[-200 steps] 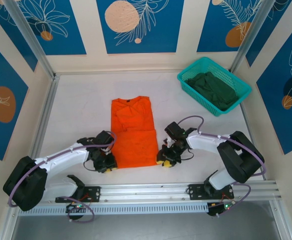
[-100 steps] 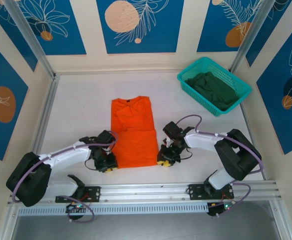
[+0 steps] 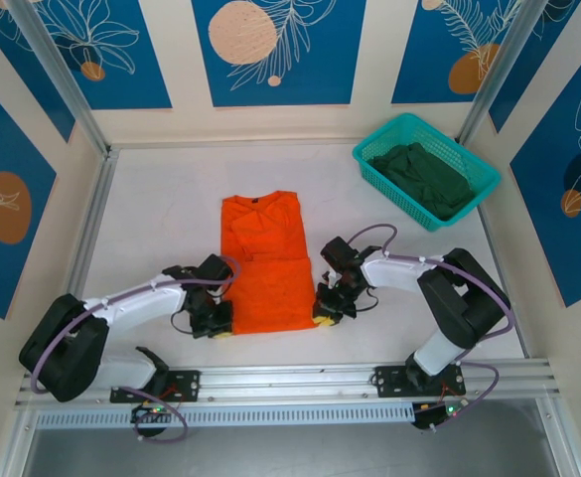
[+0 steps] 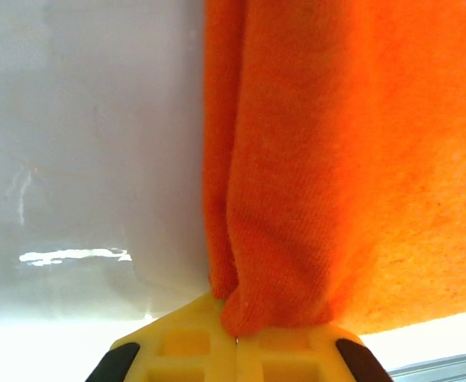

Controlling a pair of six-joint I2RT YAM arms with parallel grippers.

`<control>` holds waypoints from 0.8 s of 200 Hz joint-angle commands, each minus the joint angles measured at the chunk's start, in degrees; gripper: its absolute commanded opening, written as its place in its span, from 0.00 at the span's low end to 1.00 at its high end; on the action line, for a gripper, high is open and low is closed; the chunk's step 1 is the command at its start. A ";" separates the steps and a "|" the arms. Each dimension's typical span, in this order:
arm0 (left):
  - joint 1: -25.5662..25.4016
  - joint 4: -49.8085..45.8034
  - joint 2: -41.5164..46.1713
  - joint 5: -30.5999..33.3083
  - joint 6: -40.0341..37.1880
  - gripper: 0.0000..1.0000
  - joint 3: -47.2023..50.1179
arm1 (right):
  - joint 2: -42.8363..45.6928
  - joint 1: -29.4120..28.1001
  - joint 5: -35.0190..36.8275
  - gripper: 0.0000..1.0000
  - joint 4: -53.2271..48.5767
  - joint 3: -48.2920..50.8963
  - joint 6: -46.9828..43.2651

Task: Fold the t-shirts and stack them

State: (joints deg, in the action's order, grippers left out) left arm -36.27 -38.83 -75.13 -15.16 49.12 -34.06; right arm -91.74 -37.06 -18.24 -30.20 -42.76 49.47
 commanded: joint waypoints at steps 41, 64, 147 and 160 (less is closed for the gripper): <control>0.45 -6.18 3.10 4.37 -3.08 0.00 -0.31 | 2.61 -1.13 -0.69 0.00 -2.58 1.72 -0.53; -0.69 -8.99 8.16 -0.65 -2.19 0.00 0.62 | 6.30 -3.46 -1.50 0.00 -2.69 3.66 0.65; -1.96 -18.51 20.71 -14.38 -3.86 0.00 1.36 | 21.36 -11.62 -1.73 0.00 -3.42 10.42 9.79; -1.96 -19.74 21.98 -15.12 -3.95 0.00 0.75 | 23.28 -11.94 -1.63 0.00 -4.26 10.01 10.17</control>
State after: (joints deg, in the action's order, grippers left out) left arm -37.78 -52.88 -55.09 -25.76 46.09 -33.58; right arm -71.92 -48.25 -18.87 -31.83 -32.88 56.62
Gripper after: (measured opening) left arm 0.038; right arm 0.066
